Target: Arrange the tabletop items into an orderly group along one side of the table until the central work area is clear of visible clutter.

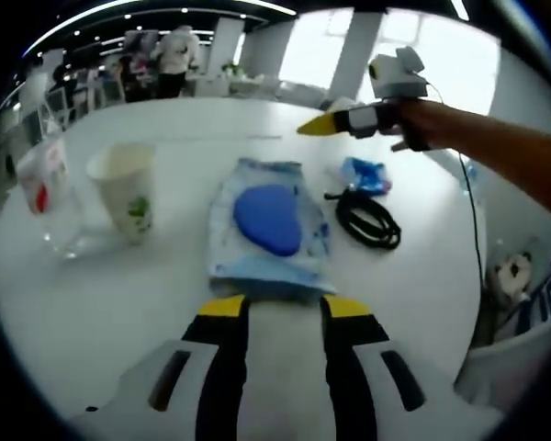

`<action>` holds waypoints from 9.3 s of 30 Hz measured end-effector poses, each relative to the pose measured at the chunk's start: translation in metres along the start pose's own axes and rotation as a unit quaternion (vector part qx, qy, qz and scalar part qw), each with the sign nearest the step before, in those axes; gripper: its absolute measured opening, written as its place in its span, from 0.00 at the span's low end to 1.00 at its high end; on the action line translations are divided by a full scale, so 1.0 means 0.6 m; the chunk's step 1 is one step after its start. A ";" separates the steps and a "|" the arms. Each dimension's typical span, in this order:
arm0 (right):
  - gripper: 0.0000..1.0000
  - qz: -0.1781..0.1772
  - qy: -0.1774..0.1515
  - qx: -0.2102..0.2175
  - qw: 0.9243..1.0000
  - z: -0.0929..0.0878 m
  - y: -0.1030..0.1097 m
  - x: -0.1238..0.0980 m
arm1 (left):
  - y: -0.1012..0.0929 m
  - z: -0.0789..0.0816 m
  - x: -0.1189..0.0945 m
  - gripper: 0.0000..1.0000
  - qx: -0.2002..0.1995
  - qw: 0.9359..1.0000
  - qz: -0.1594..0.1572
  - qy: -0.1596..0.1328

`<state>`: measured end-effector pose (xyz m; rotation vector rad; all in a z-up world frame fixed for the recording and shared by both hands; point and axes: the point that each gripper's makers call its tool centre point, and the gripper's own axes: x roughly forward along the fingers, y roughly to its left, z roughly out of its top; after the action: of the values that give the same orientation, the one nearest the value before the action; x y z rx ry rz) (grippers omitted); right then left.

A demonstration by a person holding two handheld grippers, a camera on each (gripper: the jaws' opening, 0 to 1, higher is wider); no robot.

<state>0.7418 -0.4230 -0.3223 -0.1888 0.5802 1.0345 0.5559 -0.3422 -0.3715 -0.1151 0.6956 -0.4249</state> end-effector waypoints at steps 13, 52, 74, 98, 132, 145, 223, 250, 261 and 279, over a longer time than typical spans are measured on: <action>0.23 0.016 0.038 -0.016 0.999 -0.027 -0.012 0.056 | 0.001 -0.002 0.017 0.46 -0.085 0.996 0.001 -0.006; 0.03 0.039 0.080 -0.032 0.996 -0.062 -0.021 0.091 | 0.010 0.010 0.046 0.39 -0.114 0.993 0.033 0.010; 0.03 0.043 0.074 -0.027 0.996 -0.065 -0.021 0.087 | 0.034 0.008 0.049 0.03 -0.134 0.988 0.071 0.024; 0.02 0.021 0.060 -0.018 0.998 -0.052 -0.029 0.039 | 0.051 0.047 0.040 0.00 -0.096 0.993 0.063 0.029; 0.02 -0.019 0.044 -0.001 0.999 -0.042 -0.061 -0.039 | 0.088 0.144 0.067 0.00 -0.020 0.998 0.042 0.048; 0.02 -0.032 0.037 0.005 0.999 -0.035 -0.070 -0.057 | 0.104 0.180 0.084 0.00 -0.022 0.998 0.048 0.044; 0.02 -0.051 0.154 0.044 0.986 -0.119 -0.108 -0.011 | 0.128 0.150 0.160 0.04 -0.007 0.986 0.078 0.150; 0.03 -0.053 0.161 0.057 0.984 -0.125 -0.107 -0.012 | 0.133 0.139 0.163 0.09 0.014 0.983 0.088 0.159; 0.08 -0.060 0.157 0.056 0.984 -0.118 -0.109 -0.015 | 0.132 0.154 0.157 0.18 0.009 0.986 0.089 0.138; 0.31 -0.089 0.097 0.031 0.991 -0.066 -0.116 -0.027 | 0.112 0.189 0.148 0.43 0.016 0.992 0.089 0.083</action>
<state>0.7804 -0.4871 -0.3551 -0.2827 0.7572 0.8287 0.7125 -0.3221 -0.3540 0.0136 0.8558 -0.2762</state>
